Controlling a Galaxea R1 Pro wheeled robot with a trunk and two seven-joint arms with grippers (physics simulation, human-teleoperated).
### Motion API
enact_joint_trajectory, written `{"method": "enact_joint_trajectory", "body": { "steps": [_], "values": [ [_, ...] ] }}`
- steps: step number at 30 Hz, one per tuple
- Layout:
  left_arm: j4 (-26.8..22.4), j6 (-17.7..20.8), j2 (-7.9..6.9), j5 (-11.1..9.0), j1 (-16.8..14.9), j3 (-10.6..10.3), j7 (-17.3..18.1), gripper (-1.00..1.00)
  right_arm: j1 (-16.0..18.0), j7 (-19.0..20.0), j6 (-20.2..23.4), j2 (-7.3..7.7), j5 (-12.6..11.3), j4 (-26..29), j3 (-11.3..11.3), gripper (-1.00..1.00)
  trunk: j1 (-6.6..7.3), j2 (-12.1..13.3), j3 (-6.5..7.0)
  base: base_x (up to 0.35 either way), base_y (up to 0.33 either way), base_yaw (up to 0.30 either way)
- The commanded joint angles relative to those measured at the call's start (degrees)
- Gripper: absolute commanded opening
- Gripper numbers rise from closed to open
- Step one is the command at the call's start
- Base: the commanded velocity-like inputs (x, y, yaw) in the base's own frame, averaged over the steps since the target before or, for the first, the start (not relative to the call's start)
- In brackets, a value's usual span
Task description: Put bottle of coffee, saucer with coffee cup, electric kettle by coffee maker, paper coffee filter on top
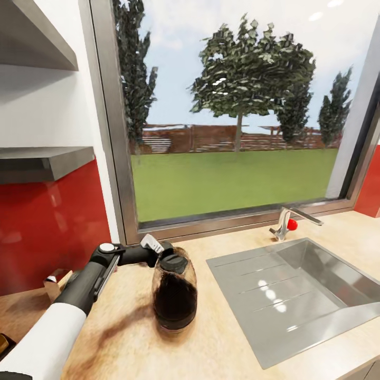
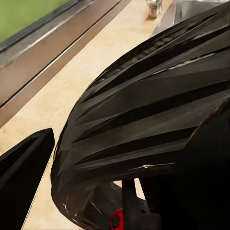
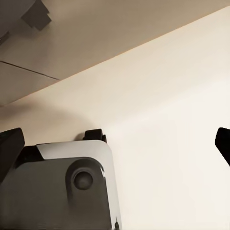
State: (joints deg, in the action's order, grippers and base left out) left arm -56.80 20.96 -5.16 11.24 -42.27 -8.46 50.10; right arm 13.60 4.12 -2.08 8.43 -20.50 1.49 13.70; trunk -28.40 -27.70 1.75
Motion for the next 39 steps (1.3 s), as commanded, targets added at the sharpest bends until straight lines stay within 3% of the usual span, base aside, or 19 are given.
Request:
{"method": "enact_joint_trajectory", "body": {
  "steps": [1, 4, 9, 11, 17, 39],
  "values": [
    [-1.94, 2.4, 0.0, 0.39, -0.02, -0.1, 0.24, -1.0, 0.02, 0.25, -0.21, -0.05, -0.6, -0.08, 0.44, 1.0, -0.02, -0.03, -0.03, 0.0, 0.0, 0.0],
    [-5.23, 5.85, 0.09, 0.37, -0.76, -0.09, 1.93, -1.0, 0.02, 0.27, -0.22, -0.21, -0.59, -0.08, 0.45, 1.0, -0.02, -0.03, -0.03, 0.0, 0.0, 0.0],
    [-5.86, 8.05, -0.03, 0.49, -3.24, -0.06, 3.76, -1.0, 0.02, 0.39, -0.21, -0.33, -0.19, -0.12, 0.45, 1.0, -0.02, -0.03, -0.03, 0.0, 0.0, 0.0],
    [-5.93, 9.03, -0.14, 0.39, -3.5, -0.01, 4.02, -1.0, 0.02, 0.38, -0.21, -0.34, 1.26, -0.09, 0.45, 1.0, -0.02, -0.03, -0.03, 0.0, 0.0, 0.0],
    [-6.17, 9.58, -0.11, 0.41, -3.8, 0.02, 4.12, -1.0, 0.02, 0.3, -0.21, -0.45, 3.72, -0.08, 0.45, 1.0, -0.02, -0.03, -0.03, 0.0, 0.0, 0.0],
    [-6.66, 9.54, -0.52, 0.39, -3.87, 0.28, 4.04, -1.0, 0.02, 0.29, -0.3, -0.43, 3.72, 0.01, 0.36, 1.0, -0.02, -0.03, -0.03, -0.147, -0.163, 0.009]
  ]
}}
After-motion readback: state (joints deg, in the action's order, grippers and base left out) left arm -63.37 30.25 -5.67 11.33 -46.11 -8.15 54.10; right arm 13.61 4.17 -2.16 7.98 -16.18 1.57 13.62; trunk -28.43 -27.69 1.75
